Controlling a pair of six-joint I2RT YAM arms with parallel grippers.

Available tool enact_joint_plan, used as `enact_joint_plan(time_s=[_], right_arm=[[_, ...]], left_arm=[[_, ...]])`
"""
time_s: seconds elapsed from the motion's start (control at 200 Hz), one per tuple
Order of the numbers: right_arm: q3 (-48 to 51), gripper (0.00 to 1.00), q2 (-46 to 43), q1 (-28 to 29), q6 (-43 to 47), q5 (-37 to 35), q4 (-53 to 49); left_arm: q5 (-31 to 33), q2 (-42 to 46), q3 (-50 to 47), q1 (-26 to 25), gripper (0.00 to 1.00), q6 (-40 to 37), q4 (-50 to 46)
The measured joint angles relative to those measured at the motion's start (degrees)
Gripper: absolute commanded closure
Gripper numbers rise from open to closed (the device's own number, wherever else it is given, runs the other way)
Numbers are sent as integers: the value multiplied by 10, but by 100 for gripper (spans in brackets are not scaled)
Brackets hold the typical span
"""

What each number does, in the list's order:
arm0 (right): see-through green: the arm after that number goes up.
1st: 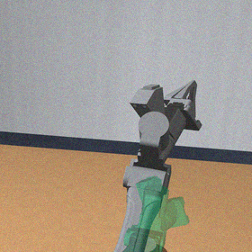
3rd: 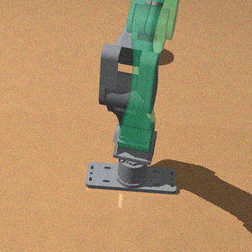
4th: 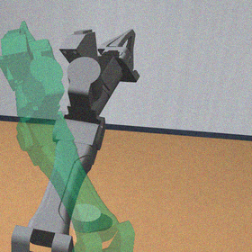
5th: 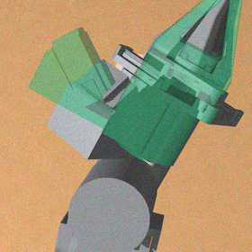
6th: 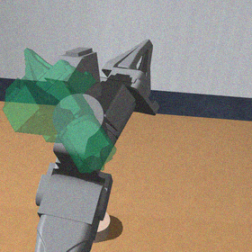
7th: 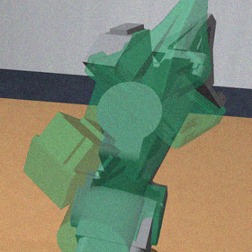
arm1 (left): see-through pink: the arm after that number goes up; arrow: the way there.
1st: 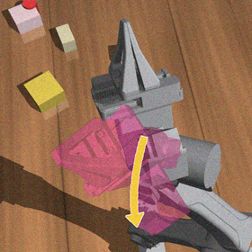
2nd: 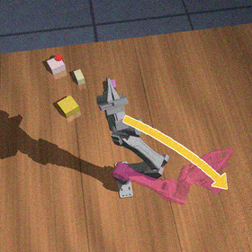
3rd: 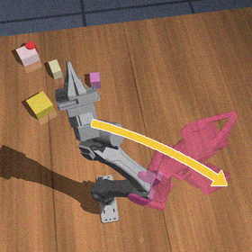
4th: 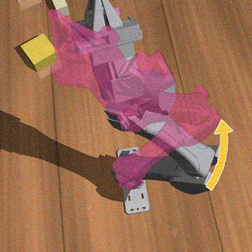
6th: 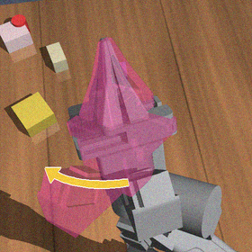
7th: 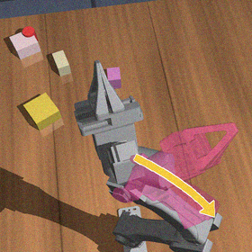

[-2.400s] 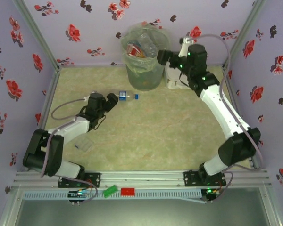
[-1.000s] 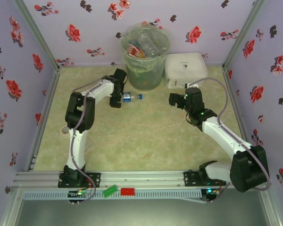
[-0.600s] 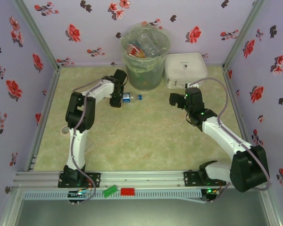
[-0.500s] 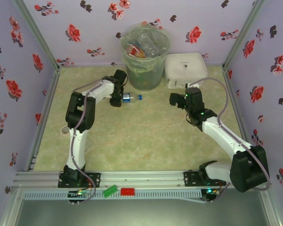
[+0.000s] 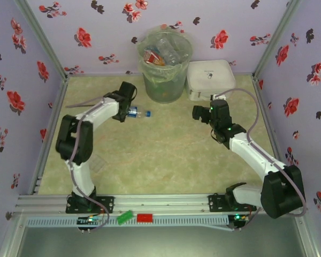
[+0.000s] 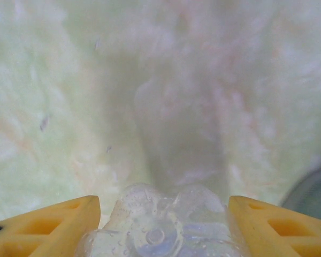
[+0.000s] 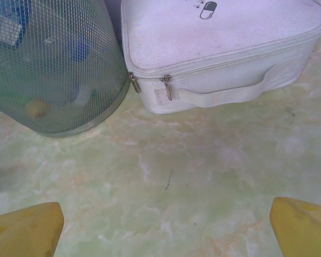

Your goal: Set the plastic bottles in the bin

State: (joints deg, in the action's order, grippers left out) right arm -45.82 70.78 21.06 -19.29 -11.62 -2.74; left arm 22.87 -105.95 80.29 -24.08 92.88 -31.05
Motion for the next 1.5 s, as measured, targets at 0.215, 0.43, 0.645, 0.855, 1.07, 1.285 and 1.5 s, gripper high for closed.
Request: enact_joint_plan(time_s=[0.215,0.43,0.645,0.855,1.07,1.285,1.5], right_arm=[[0,0,30,0,-19,19,17],[5,0,70,0,-55,63,45],[5,0,93,0,-85,92,47],[5,0,82,0,-97,95,38],[7,1,33,0,-99,90,29],[27,0,-19,0,-98,74,23],[39,0,-45,0,-96,57,3]], left_arm=[[60,153,-51,3,40,-183,91],[76,235,-76,-7,42,-351,190],[50,209,4,-40,43,-484,264],[-23,93,203,-64,44,-582,310],[-88,-63,408,-80,45,-648,319],[-106,-206,569,-91,47,-706,301],[-96,-259,599,-94,46,-751,284]])
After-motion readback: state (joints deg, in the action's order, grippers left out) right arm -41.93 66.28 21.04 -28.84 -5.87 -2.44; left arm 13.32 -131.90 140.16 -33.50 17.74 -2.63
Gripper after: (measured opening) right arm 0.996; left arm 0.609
